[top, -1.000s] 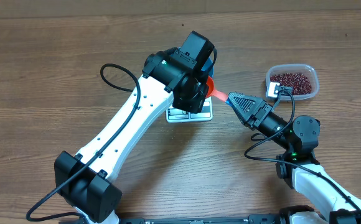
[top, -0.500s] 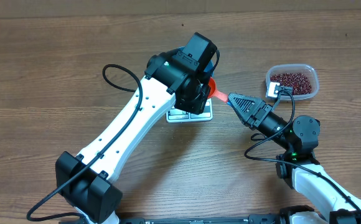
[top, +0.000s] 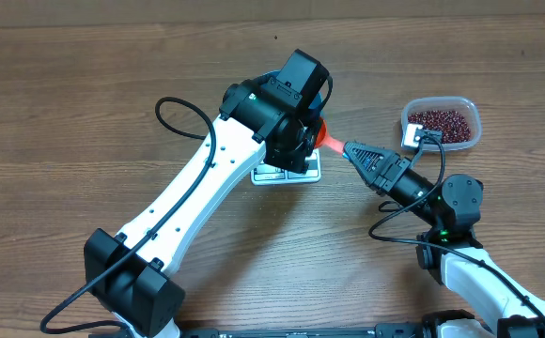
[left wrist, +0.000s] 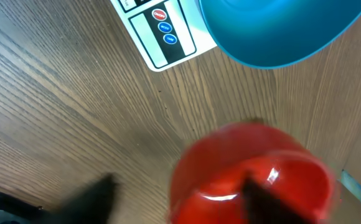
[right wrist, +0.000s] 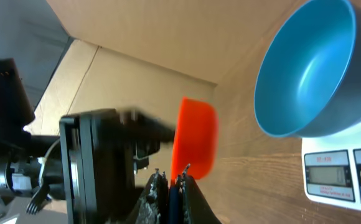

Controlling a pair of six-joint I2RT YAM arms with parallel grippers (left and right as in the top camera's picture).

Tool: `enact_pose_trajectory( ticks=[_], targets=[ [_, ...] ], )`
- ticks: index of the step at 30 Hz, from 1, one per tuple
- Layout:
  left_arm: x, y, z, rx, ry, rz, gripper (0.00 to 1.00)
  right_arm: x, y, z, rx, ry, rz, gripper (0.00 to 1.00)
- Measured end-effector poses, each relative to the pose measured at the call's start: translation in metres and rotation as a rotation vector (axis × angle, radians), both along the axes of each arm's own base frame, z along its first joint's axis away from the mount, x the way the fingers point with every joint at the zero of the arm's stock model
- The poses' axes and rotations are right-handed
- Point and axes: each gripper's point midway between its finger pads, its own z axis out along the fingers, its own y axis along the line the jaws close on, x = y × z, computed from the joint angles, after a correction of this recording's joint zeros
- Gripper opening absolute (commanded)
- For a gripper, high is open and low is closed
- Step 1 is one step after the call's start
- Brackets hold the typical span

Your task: Scoop item into bowl and weigh 150g on scale

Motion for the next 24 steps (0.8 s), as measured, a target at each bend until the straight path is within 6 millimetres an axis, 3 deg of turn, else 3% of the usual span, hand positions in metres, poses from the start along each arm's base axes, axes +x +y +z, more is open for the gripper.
enact_pose_trajectory(
  ticks=[7,14,24],
  targets=[
    [0.004,0.004,0.0,0.033,-0.039,-0.045,0.99,0.0,0.0,-0.002,-0.005,0.005,0.0,0.04],
    [0.017,0.017,0.004,0.108,-0.154,-0.292,0.99,0.002,-0.003,-0.012,-0.033,0.026,-0.01,0.04],
    [0.021,0.04,0.064,0.243,-0.486,-0.761,1.0,0.004,-0.015,-0.017,-0.064,0.025,-0.024,0.04]
  ],
)
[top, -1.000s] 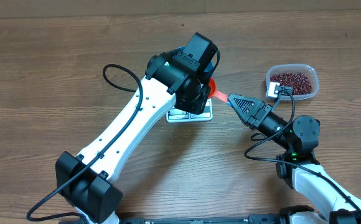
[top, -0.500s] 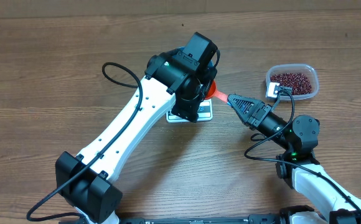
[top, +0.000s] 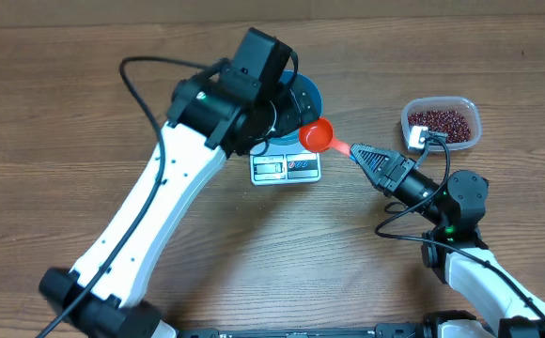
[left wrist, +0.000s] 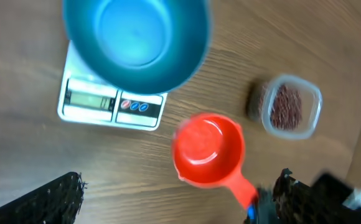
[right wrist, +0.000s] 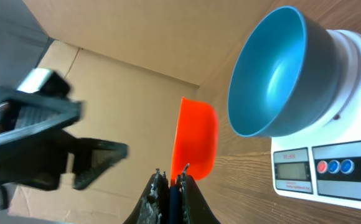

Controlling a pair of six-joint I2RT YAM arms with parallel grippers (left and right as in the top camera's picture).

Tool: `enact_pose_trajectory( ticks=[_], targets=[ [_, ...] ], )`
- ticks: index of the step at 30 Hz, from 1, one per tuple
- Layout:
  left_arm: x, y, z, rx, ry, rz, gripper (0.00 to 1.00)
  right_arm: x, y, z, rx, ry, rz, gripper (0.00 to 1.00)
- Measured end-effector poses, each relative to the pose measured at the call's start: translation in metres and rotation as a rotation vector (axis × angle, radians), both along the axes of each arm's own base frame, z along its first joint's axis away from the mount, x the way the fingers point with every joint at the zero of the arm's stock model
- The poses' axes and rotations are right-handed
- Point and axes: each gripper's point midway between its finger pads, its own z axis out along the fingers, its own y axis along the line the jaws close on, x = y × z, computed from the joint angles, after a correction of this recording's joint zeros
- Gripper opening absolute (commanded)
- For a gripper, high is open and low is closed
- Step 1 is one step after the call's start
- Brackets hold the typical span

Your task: Scoop item into bowl and weigh 150g on scale

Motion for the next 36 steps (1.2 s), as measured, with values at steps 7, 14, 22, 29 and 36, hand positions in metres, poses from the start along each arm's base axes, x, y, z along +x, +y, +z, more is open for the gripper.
enact_pose_trajectory(
  ticks=[7,14,22,29,36],
  targets=[
    [-0.01,-0.001,0.014,0.072,-0.113,-0.249,0.99,-0.005,-0.007,-0.012,-0.059,0.056,-0.004,0.04],
    [-0.021,0.007,0.006,0.16,-0.108,-0.384,0.99,-0.012,-0.01,0.011,-0.141,0.013,-0.004,0.04],
    [-0.023,0.013,0.003,0.205,-0.108,-0.413,1.0,-0.024,-0.031,0.01,-0.326,0.112,-0.108,0.04],
    [-0.025,0.015,0.001,0.219,-0.098,-0.418,0.81,-0.036,-0.072,0.008,-0.502,0.187,-0.323,0.04],
    [-0.025,0.017,0.0,0.265,-0.132,-0.499,0.04,-0.041,-0.098,0.013,-0.607,0.159,-0.454,0.04]
  ],
)
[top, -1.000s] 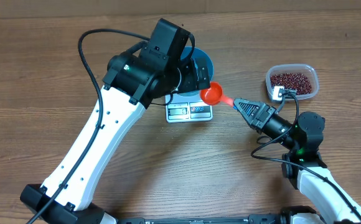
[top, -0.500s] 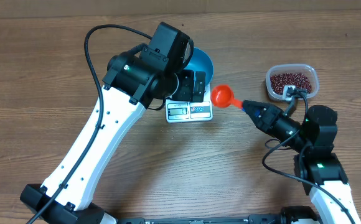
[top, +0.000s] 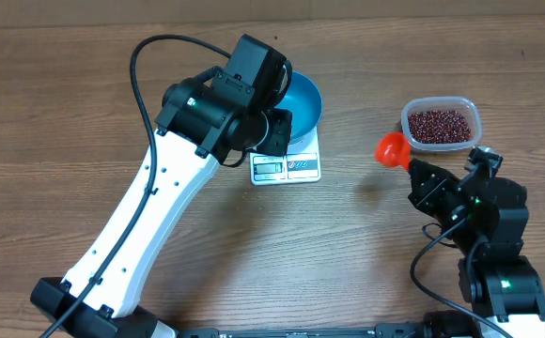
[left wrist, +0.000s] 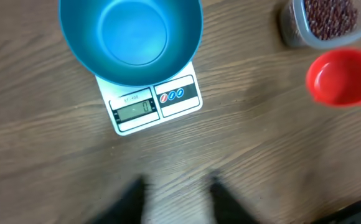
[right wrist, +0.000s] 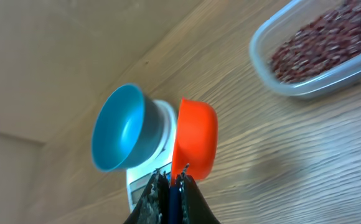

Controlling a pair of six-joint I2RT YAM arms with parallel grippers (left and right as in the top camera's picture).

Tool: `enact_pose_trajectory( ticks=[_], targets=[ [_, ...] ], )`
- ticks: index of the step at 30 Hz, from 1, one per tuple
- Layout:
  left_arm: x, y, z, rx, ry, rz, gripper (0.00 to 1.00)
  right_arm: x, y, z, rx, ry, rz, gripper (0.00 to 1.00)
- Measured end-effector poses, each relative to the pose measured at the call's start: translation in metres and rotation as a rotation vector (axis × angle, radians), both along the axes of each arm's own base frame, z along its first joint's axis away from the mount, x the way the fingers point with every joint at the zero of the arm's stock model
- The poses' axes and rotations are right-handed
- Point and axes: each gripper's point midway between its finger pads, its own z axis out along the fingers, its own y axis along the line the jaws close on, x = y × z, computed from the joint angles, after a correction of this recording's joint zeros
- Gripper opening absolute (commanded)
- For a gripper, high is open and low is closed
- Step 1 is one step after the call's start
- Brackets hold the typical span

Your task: Scoop item into bowl and weigh 150g on scale

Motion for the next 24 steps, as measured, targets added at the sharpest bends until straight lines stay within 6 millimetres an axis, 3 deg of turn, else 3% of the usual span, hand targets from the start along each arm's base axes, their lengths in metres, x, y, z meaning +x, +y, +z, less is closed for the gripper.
enact_pose_trajectory(
  ticks=[6,9,15,24],
  targets=[
    [0.0,0.001,-0.002,0.034,-0.021,-0.07,0.04,0.0,-0.007,-0.003,-0.034,0.006,-0.03,0.04],
    [0.001,0.0,-0.013,0.049,-0.022,-0.095,0.05,0.001,-0.009,-0.003,-0.04,0.005,-0.036,0.04],
    [0.01,-0.006,-0.054,0.08,-0.036,-0.158,0.04,0.001,-0.009,-0.003,-0.042,0.006,-0.038,0.04],
    [0.007,-0.028,-0.117,0.138,-0.107,-0.285,0.04,0.001,-0.009,-0.003,-0.042,0.006,-0.038,0.04]
  ],
)
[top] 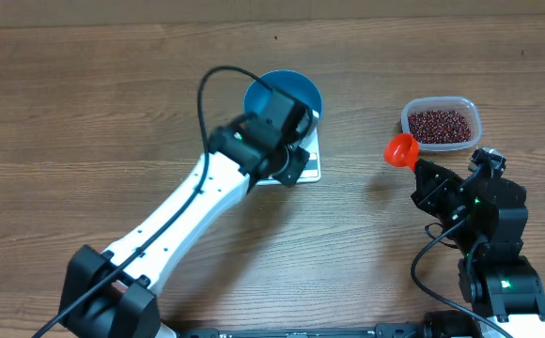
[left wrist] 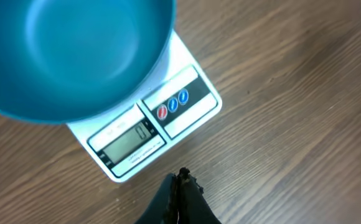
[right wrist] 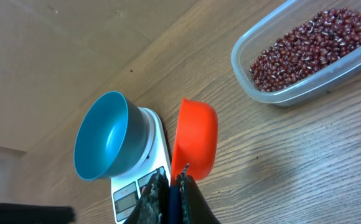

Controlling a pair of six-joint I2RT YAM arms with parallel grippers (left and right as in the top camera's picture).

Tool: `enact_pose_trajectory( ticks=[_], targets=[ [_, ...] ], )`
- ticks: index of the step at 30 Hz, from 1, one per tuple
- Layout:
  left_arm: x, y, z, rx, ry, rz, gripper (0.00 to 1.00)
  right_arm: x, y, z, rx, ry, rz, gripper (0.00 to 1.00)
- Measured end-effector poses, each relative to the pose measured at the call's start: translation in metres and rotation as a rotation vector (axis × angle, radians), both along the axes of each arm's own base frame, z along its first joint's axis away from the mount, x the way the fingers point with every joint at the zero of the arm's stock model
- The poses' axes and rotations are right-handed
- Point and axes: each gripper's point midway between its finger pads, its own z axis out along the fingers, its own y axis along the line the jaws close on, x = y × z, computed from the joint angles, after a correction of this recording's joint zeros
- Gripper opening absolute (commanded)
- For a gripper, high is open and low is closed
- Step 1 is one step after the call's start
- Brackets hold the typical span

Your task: Scoop item into bowl and weigh 150g on scale

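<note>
The blue bowl (top: 289,92) stands empty on the white scale (top: 313,160), whose display and buttons face the front (left wrist: 144,132). My left gripper (top: 289,170) hangs low over the scale's front edge, its fingers (left wrist: 182,179) shut on nothing. At the right, my right gripper (top: 414,168) is shut on the handle of the red scoop (top: 401,149), which is held tilted and empty (right wrist: 195,139) just left of the tub of red beans (top: 441,123). In the right wrist view the bowl (right wrist: 103,144) sits left of the scoop.
The wooden table (top: 85,113) carries only the scale, the bowl and the bean tub (right wrist: 305,53). The left arm (top: 188,221) stretches diagonally from the front left to the scale. A black cable (top: 218,80) loops above it.
My left gripper has come down close to the scale's front edge and its fingers, apart before, are now shut. The right gripper with the scoop has shifted slightly toward the bean tub.
First both grippers met at the red scoop beside the bowl, the right one shut on its handle. Then the left gripper stood open, clear of the scoop. Then the right gripper held the scoop near the bean tub, where it still is.
</note>
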Motion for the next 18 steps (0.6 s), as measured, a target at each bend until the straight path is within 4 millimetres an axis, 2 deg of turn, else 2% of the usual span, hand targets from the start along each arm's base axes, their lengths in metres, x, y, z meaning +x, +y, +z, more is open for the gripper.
enact_pose_trajectory(
  ticks=[5,18],
  targets=[
    [0.001,0.003,-0.026,0.02,-0.027,-0.002,0.04,0.0,0.0,0.0,0.0,0.0,0.0,0.04],
    [0.015,-0.003,-0.059,0.037,-0.034,0.006,0.04,0.0,0.0,0.0,0.0,0.001,0.0,0.04]
  ],
)
